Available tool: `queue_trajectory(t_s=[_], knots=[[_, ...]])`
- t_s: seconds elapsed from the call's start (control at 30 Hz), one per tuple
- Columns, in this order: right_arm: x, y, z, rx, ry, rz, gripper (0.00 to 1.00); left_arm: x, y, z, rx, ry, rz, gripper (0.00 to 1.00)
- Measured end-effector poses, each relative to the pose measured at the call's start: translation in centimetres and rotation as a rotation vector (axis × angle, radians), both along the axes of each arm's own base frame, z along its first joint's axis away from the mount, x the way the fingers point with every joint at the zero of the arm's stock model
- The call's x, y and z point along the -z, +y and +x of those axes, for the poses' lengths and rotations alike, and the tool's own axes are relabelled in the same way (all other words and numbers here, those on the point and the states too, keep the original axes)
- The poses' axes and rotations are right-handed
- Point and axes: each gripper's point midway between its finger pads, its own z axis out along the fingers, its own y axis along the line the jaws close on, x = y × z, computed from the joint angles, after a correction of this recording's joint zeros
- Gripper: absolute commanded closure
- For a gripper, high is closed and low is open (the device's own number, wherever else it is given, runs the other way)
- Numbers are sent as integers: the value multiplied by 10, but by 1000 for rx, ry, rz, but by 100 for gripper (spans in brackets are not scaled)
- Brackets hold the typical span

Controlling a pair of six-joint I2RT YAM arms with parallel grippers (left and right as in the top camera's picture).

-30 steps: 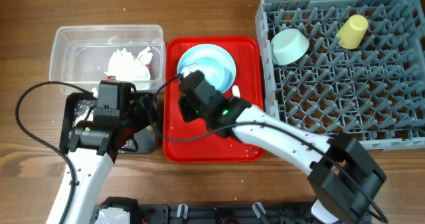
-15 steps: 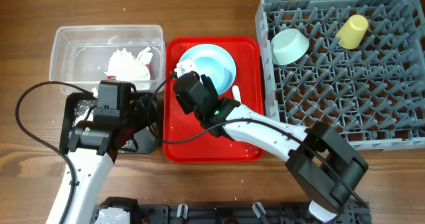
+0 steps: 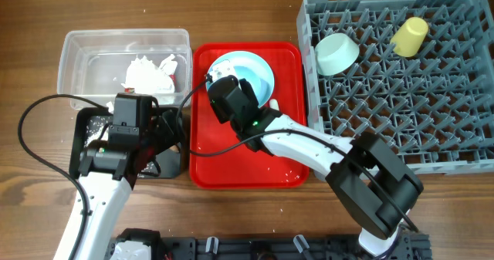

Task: Sort waste into correct bins and load items into the dishwasher rack
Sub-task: 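Lower the right gripper onto the blue bowl rim and grasp it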

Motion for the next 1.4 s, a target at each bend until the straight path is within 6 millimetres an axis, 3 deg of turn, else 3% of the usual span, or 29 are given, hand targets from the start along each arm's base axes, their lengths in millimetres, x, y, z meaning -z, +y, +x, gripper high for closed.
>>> queue_trajectory(t_s=[0.53,0.73,0.83,1.07,1.27,1.4], knots=[[0,12,-5,-52,22,44,46,0,0,0,0,0,0,0],[29,13,-7,-61,65,13,46,0,0,0,0,0,0,0],[42,10,-7,-55,80,-11,55,0,0,0,0,0,0,0],[40,1,0,-11,41,-47,78,0,0,0,-1,0,0,0],[45,-5,-3,-4,59,-82,91,0,0,0,0,0,0,0],[48,-9,-5,2,67,-104,94,0,0,0,0,0,0,0]])
